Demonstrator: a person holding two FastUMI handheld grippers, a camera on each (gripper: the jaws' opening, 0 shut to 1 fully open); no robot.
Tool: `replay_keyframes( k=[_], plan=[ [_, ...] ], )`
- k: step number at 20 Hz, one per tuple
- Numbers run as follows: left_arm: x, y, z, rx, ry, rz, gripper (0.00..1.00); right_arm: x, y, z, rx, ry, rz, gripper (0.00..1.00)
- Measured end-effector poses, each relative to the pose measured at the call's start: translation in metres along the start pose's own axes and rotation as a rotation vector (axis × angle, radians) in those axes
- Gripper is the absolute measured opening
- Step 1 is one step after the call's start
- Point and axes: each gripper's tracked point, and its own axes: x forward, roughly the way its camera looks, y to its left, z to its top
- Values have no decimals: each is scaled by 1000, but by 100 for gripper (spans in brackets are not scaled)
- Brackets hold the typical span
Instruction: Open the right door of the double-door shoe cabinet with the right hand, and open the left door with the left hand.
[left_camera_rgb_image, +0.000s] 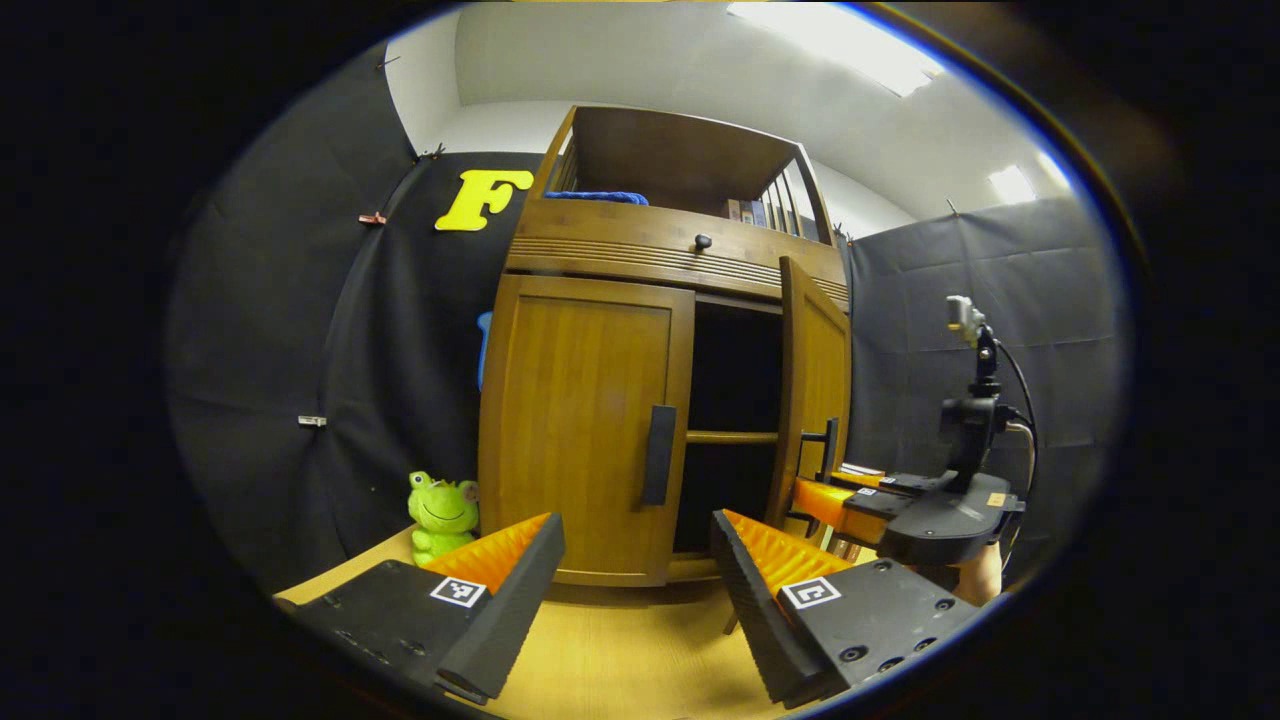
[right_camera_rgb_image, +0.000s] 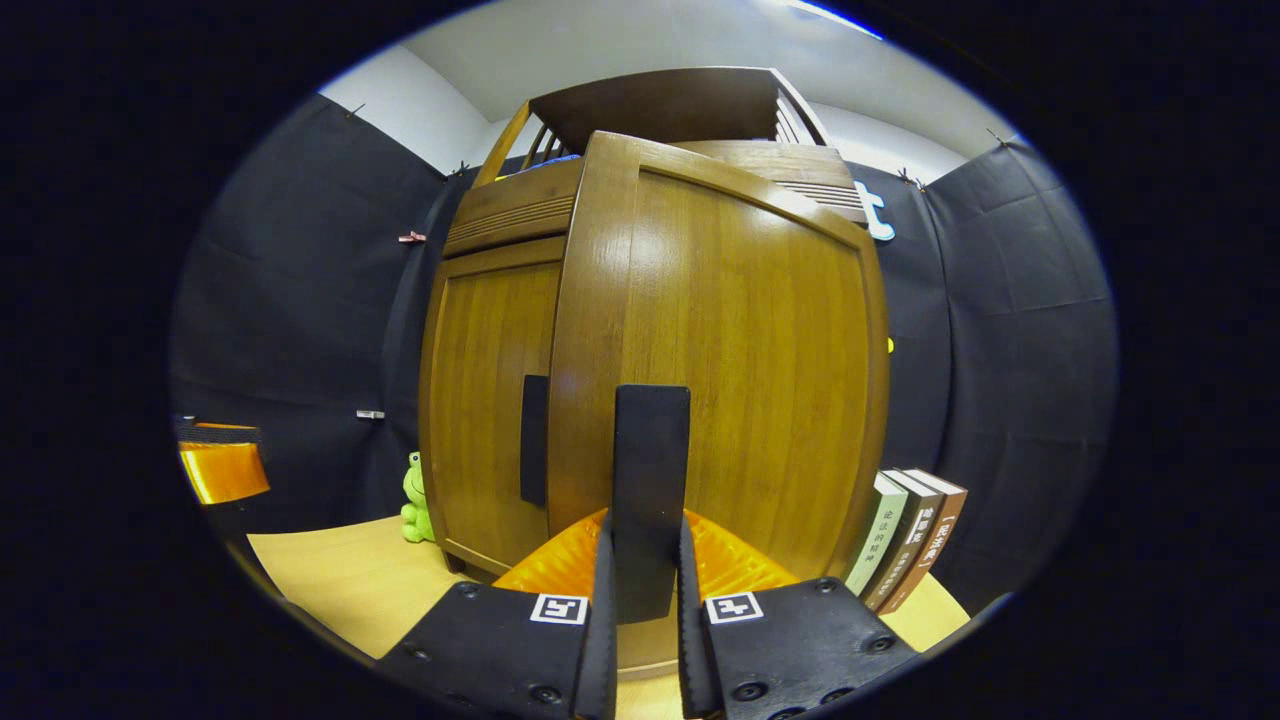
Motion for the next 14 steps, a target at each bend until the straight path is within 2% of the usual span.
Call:
replay_keyframes(
  k=[1, 2, 3, 4, 7, 8, 9, 10, 11, 12, 13, 14],
  plan=[
    [3, -6, -1, 1, 4, -8, 92, -7, -5, 1, -3, 0, 1, 24],
    [4, -12, -1, 2, 8, -18, 92, -14, -9, 2, -8, 5, 2, 24],
    [4, -19, -4, 2, 11, -26, 92, -19, -14, 2, -13, 8, 4, 28],
    [5, -24, -5, 0, 13, -31, 92, -25, -19, 2, -18, 14, 7, 24],
    [6, -40, -9, -5, 23, -53, 92, -41, -30, 5, -34, 16, 3, 28],
    [7, -45, -10, -5, 25, -59, 87, -46, -37, 5, -41, 14, -3, 28],
    [8, -50, -11, -5, 26, -64, 92, -52, -42, 7, -44, 13, -14, 28],
    [10, -54, -10, -6, 26, -71, 92, -58, -49, 7, -49, 12, -26, 28],
    [11, -59, -11, -8, 26, -79, 92, -63, -55, 8, -55, 8, -38, 23],
    [12, -65, -10, -11, 26, -88, 87, -68, -61, 8, -59, 6, -50, 28],
    [14, -70, -12, -12, 28, -96, 92, -73, -67, 10, -59, 6, -61, 23],
    [15, -76, -12, -12, 31, -103, 87, -77, -73, 10, -59, 8, -71, 28]
  ],
)
